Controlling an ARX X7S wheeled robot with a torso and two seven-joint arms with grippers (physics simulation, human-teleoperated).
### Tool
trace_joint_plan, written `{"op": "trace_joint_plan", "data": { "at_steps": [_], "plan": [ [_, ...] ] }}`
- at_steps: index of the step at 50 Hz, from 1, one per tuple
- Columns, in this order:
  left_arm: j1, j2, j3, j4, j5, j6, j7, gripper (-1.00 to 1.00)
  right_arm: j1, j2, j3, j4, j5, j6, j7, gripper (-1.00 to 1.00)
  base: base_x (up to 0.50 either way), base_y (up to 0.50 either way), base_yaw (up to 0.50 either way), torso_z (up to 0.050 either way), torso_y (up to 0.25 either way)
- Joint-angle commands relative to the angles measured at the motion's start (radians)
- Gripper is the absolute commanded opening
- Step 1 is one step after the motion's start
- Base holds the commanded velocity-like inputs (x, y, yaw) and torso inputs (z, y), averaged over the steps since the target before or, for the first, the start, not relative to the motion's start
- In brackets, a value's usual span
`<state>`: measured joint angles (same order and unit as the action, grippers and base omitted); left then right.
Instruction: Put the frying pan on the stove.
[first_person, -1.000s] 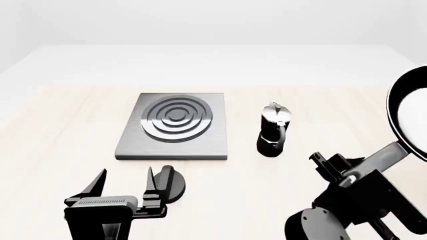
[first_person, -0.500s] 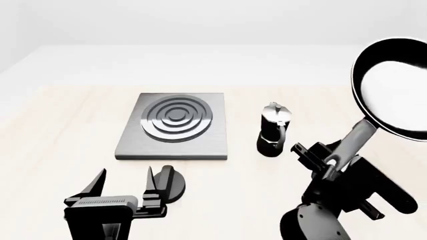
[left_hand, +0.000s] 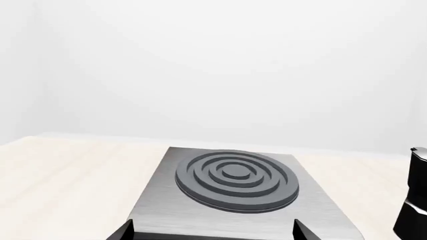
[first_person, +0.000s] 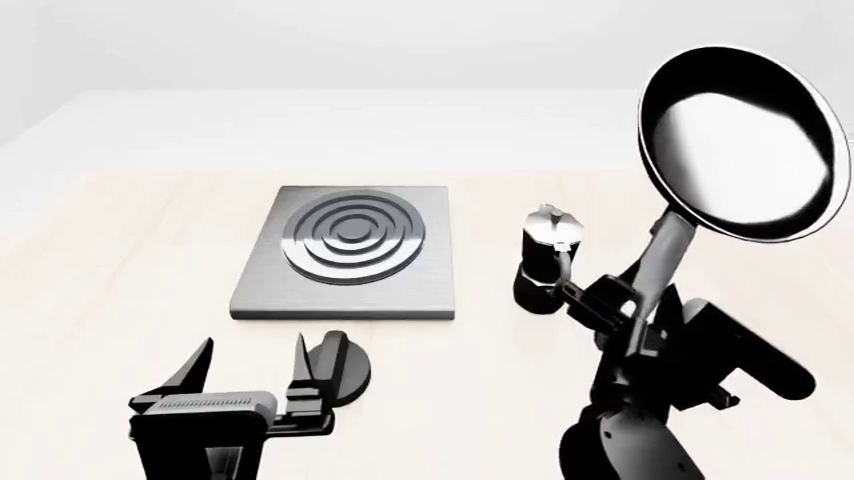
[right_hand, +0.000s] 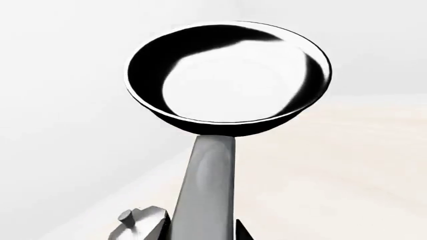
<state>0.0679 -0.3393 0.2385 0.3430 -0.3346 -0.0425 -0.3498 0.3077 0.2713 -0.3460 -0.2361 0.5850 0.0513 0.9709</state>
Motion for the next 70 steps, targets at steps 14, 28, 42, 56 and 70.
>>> {"op": "trace_joint_plan", "data": {
  "at_steps": [14, 28, 42, 56, 70],
  "plan": [
    [0.0, -0.003, 0.009, 0.0, 0.0, 0.004, -0.006, 1.0, 0.04, 0.065, -0.089, -0.094, -0.016, 0.023, -0.142, -1.0, 0.0, 0.0, 0.0, 0.0, 0.002],
    [-0.003, -0.008, 0.011, -0.007, 0.0, 0.008, -0.007, 1.0, 0.087, 0.077, -0.121, -0.093, 0.06, 0.074, -0.218, -1.0, 0.0, 0.0, 0.0, 0.001, 0.002],
    [-0.007, -0.01, 0.016, -0.009, -0.003, 0.006, -0.009, 1.0, 0.125, 0.094, -0.169, -0.112, 0.112, 0.13, -0.288, -1.0, 0.0, 0.0, 0.0, 0.001, 0.002],
    [-0.006, -0.013, 0.02, -0.007, -0.003, 0.005, -0.015, 1.0, 0.157, 0.12, -0.219, -0.163, 0.128, 0.206, -0.304, -1.0, 0.0, 0.0, 0.0, 0.0, 0.002],
    [-0.008, -0.018, 0.02, -0.006, -0.003, 0.006, -0.02, 1.0, 0.212, 0.102, -0.268, -0.109, 0.14, 0.255, -0.357, -1.0, 0.0, 0.0, 0.0, 0.001, 0.002]
  ]
}}
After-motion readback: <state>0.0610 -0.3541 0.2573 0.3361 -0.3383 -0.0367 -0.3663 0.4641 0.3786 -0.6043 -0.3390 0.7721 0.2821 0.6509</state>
